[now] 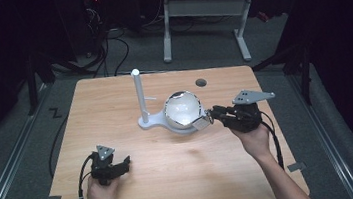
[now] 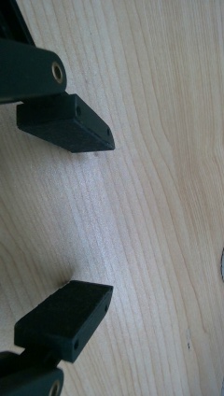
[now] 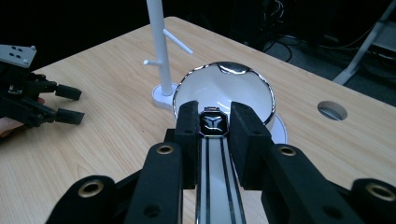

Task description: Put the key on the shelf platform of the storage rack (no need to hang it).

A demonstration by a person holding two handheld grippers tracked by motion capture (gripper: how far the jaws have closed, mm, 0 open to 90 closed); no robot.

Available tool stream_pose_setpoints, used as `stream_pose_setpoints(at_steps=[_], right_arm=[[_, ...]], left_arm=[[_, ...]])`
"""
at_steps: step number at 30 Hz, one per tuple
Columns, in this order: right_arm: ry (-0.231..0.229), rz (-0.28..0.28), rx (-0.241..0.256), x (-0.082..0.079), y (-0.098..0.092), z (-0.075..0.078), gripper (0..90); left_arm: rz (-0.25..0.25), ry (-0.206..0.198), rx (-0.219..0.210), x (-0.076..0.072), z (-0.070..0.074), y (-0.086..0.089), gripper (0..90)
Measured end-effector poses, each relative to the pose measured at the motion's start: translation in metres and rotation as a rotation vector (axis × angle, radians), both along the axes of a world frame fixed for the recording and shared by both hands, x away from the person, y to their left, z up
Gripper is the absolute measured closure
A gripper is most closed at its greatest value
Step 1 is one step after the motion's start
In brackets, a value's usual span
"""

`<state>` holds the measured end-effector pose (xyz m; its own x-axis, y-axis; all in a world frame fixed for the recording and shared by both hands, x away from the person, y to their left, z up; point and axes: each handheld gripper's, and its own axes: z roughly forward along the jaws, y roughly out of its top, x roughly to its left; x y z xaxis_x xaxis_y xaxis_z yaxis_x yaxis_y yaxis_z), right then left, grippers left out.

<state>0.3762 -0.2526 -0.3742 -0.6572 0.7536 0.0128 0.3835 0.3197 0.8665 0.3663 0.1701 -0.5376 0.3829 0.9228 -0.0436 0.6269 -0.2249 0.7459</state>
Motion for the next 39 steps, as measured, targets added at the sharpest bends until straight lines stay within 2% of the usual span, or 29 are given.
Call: stream_pose_setpoints(at_steps=[5, 18, 31, 39], right_arm=[[-0.011, 0.006, 0.002, 0.006, 0.005, 0.006, 74.6], [0.003, 0.016, -0.001, 0.026, 0.025, 0.009, 74.6], [0.038, 0.006, -0.034, 0.050, 0.042, 0.001, 74.6], [0.067, 0.003, -0.040, 0.061, 0.045, -0.005, 74.6]], left_arm=[[-0.002, 0.002, 0.001, 0.000, 0.000, 0.000, 25.4], [-0.001, 0.001, 0.000, 0.000, 0.000, 0.000, 25.0], [-0.001, -0.001, 0.006, 0.000, 0.000, 0.000, 24.8], [-0.001, -0.001, 0.006, 0.000, 0.000, -0.001, 25.1]])
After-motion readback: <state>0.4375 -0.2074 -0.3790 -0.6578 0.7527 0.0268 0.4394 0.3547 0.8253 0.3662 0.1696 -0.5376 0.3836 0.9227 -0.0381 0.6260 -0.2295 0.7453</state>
